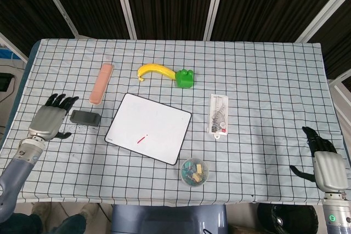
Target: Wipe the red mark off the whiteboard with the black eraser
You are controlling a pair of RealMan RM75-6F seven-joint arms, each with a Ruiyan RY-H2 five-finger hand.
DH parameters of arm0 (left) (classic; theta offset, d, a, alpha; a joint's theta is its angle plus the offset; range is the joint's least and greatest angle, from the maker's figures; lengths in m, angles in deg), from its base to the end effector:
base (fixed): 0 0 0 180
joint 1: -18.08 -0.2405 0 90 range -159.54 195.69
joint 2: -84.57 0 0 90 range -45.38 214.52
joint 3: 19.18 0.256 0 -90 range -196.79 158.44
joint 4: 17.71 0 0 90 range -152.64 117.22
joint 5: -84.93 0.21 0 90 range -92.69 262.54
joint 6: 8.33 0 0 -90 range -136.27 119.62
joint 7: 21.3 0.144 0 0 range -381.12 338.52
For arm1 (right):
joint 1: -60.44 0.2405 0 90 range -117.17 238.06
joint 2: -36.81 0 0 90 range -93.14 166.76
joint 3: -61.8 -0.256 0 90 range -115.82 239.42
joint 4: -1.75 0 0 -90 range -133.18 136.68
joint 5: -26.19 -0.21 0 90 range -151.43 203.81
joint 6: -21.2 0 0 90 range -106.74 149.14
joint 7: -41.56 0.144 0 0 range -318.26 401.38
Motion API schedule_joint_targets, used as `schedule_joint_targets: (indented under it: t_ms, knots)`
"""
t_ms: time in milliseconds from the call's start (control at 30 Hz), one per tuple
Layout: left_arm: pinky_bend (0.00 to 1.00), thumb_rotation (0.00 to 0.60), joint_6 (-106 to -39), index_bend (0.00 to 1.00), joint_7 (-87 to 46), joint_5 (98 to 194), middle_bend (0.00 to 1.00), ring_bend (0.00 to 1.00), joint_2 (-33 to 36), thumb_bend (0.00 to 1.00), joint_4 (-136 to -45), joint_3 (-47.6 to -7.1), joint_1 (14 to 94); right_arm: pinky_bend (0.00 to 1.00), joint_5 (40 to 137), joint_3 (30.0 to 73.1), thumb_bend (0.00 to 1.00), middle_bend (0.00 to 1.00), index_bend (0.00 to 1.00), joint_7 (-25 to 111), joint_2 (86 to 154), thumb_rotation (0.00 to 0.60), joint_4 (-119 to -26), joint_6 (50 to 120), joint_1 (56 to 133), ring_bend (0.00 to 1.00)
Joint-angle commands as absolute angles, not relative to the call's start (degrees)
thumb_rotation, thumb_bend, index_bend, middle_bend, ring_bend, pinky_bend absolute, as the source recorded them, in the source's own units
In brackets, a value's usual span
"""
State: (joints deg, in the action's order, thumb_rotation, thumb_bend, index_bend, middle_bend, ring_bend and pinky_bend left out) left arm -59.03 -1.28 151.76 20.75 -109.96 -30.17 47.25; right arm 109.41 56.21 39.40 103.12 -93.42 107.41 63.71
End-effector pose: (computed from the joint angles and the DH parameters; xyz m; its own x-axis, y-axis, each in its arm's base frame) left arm -0.2555 0.3239 0.1184 0.6252 0.2582 0.7365 0.7804 -0.1945 -0.5942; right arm -0.3044 -0.1811 0.1543 0.3435 0.0470 0.9380 -0.9384 0.0564 0.3409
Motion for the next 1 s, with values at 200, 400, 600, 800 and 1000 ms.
schedule_joint_targets:
  t_ms: [200, 400, 600, 800, 1000]
  knots:
    - [0.01, 0.6, -52.1, 0.06, 0.2, 146.3, 0.15, 0.0, 15.8, 0.11, -101.0, -30.5, 53.3, 0.22, 109.2, 56.2, 0.06, 0.12, 0.1, 39.3, 103.2, 0.6, -93.4, 107.2, 63.8, 0.22]
    - [0.01, 0.6, -48.0, 0.13, -0.8, 146.1, 0.19, 0.0, 12.2, 0.11, -95.0, -29.6, 56.4, 0.22, 108.8, 56.1, 0.06, 0.12, 0.1, 39.0, 103.2, 0.6, -93.5, 106.9, 63.9, 0.22]
    - [0.01, 0.6, -47.1, 0.21, -2.9, 147.6, 0.24, 0.0, 9.0, 0.12, -90.4, -28.8, 57.7, 0.22, 108.5, 56.0, 0.06, 0.12, 0.1, 38.9, 103.3, 0.6, -93.5, 106.8, 63.9, 0.22]
    - [0.01, 0.6, -47.2, 0.25, -4.6, 149.4, 0.27, 0.0, 6.8, 0.12, -87.2, -27.8, 58.2, 0.22, 108.4, 55.9, 0.06, 0.12, 0.1, 38.8, 103.3, 0.6, -93.5, 106.7, 64.0, 0.22]
    - [0.01, 0.6, -47.7, 0.28, -6.2, 150.6, 0.31, 0.0, 5.9, 0.12, -85.4, -27.0, 58.2, 0.22, 108.3, 55.9, 0.06, 0.12, 0.1, 38.8, 103.2, 0.6, -93.5, 106.6, 64.0, 0.22]
